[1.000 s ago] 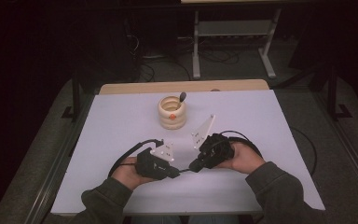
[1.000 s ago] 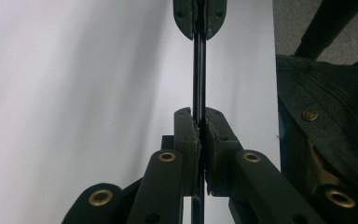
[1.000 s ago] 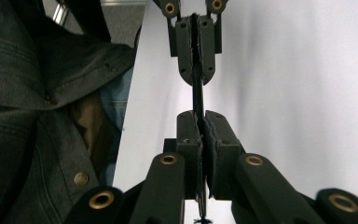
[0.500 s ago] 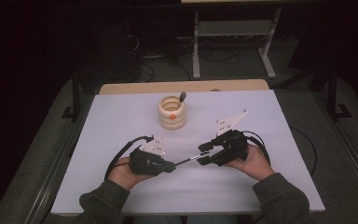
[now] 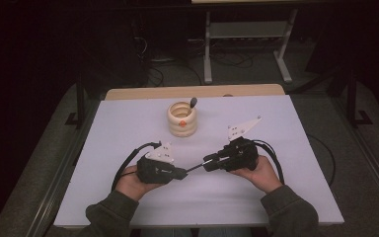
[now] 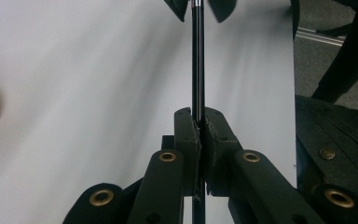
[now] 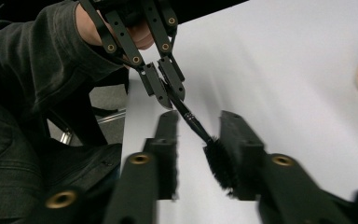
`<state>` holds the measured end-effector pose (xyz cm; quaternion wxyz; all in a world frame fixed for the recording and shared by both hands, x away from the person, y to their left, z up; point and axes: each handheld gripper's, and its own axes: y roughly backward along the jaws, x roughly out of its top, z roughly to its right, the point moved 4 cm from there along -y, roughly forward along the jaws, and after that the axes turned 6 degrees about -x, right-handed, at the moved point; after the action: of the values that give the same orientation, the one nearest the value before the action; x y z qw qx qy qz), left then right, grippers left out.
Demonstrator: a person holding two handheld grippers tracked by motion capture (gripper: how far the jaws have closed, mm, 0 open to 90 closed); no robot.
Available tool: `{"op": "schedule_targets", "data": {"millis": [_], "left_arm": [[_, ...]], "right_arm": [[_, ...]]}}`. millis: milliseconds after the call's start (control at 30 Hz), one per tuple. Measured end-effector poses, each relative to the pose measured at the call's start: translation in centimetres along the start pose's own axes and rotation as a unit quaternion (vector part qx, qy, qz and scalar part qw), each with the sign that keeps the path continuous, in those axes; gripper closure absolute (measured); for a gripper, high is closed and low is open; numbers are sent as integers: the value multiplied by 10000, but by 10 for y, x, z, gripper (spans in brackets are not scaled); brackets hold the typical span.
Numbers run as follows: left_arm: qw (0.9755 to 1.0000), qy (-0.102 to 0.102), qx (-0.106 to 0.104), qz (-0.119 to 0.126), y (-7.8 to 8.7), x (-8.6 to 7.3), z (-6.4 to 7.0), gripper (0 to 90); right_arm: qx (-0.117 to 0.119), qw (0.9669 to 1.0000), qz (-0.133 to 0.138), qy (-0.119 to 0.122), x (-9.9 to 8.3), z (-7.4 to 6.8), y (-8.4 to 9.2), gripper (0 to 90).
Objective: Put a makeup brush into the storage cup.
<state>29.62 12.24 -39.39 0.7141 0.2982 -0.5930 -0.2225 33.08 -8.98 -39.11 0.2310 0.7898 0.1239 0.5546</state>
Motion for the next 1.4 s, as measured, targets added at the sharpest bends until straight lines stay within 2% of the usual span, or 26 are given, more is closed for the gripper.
{"op": "schedule_targets", "data": {"millis": [33, 200, 267, 333, 433, 467, 600, 700, 833, 900, 967, 1000, 1067, 1333, 1400], "left_arm": [[10000, 6, -15, -21, -1, -1, 0, 848], [9999, -24, -21, -157, -3, -2, -2, 843], [9997, 28, -47, -220, -6, -2, -2, 825], [9997, 85, -66, -222, -7, -2, -3, 766], [9994, 71, -124, -319, -9, 0, -2, 746], [9992, 20, -125, -376, -10, 1, -2, 745], [9986, 15, -215, -492, -15, 2, 2, 750], [9983, -49, -259, -519, -16, 3, 3, 818], [9983, -46, -249, -527, -15, 2, 3, 847], [9985, 35, -290, -457, -14, 3, 4, 851], [9989, 9, -218, -413, -12, 4, 2, 853], [9992, 51, -206, -333, -11, 4, 2, 853], [9995, 65, -156, -251, -8, 5, 1, 854], [9998, 178, -82, -34, -4, 8, -1, 854], [9998, 169, -72, 8, -4, 9, -2, 854]], "right_arm": [[40, 10000, -16, -2, -1, 1, -1, 755], [479, 9988, 67, -119, 1, 3, -1, 837], [460, 9989, -15, -41, 2, 2, -2, 843], [382, 9991, -152, 78, 2, 0, -2, 845], [236, 9986, -413, 227, 6, -2, -2, 845], [165, 9978, -531, 366, 8, -3, -3, 846], [44, 9941, -858, 658, 16, -11, -4, 846], [11, 9910, -1056, 819, 22, -15, -6, 845], [3, 9911, -993, 890, 26, -18, -9, 838], [-22, 9920, -898, 889, 26, -17, -9, 817], [-2, 9940, -783, 766, 26, -18, -9, 733], [-91, 9947, -713, 734, 27, -17, -9, 681], [-129, 9962, -586, 632, 25, -15, -9, 651], [-165, 9980, -279, 537, 25, -14, -12, 678], [-181, 9981, -178, 560, 26, -14, -12, 727]]}}
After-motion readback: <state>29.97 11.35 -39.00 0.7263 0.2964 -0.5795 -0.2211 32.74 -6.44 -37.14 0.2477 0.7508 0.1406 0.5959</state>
